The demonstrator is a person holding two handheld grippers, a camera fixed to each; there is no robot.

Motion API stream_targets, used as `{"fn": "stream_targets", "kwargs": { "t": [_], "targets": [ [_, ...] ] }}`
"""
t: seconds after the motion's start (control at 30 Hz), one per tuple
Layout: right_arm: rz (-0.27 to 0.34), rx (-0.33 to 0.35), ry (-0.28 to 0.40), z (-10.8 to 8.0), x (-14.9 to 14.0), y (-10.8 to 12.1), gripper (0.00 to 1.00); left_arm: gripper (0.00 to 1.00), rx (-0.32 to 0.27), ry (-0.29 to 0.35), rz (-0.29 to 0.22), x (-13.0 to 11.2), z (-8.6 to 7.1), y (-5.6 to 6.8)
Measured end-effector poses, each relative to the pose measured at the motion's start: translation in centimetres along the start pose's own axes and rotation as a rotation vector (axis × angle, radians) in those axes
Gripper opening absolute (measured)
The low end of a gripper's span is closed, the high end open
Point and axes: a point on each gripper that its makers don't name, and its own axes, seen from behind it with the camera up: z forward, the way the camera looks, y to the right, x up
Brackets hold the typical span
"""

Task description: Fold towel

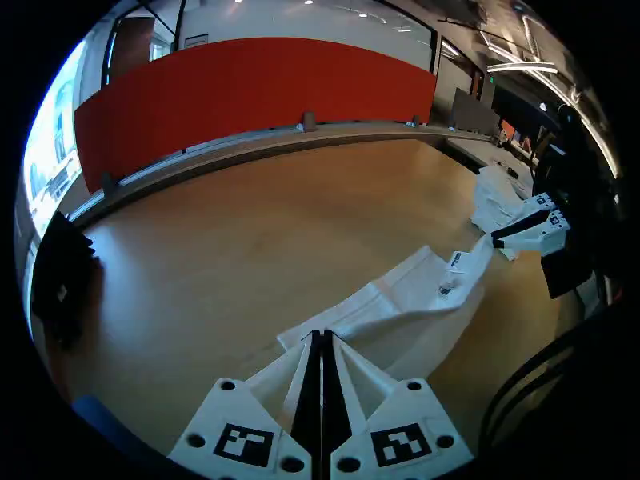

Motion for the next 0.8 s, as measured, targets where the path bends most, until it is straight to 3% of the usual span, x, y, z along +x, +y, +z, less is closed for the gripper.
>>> {"fn": "stream_targets", "kwargs": {
  "t": [0.37,0.8],
  "targets": [
    [0.009,-0.014,-0.003,0.8,0.2,0.9,0.10,0.01,0.013,0.006,0.019,0.4,1.1,-0.9],
    [0.085,-0.048,-0.032,4.4,-0.8,2.7,0.10,0.01,0.041,0.010,0.007,-0.9,4.1,-1.9]
  ]
}}
